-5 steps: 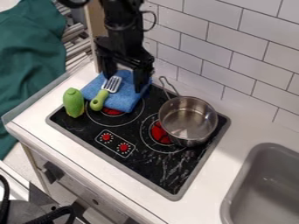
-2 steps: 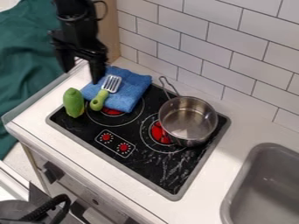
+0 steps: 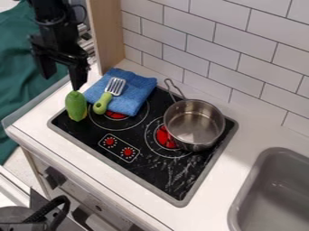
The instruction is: Move the green object from the left burner to the silver pot on the right burner
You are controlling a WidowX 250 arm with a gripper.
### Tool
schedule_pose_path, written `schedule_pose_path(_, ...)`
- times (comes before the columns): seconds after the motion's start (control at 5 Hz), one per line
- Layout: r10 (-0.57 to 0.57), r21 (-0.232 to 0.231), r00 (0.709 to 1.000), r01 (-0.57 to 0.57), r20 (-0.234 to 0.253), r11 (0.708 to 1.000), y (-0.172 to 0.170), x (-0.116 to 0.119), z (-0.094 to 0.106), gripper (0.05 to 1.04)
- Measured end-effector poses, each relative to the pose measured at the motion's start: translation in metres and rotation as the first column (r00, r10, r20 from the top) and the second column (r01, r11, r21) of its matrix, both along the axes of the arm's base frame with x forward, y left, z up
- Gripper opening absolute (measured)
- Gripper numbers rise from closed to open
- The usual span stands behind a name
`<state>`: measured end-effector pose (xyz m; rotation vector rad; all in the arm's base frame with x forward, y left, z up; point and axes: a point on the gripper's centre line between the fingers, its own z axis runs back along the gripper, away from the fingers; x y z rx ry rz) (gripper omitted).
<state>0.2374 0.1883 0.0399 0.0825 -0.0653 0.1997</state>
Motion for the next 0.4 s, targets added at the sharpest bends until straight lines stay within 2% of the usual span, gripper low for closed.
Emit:
schedule_pose_path(0.2,0.003,-0.030,0.999,-0.004,-0.037,1.000,0.001,-0.004,-0.018,1.009)
schedule_pose_path(0.4,0.006,-0.051,0.999,-0.009,-0.053,0.999,0.000,-0.007,-0.030,1.009)
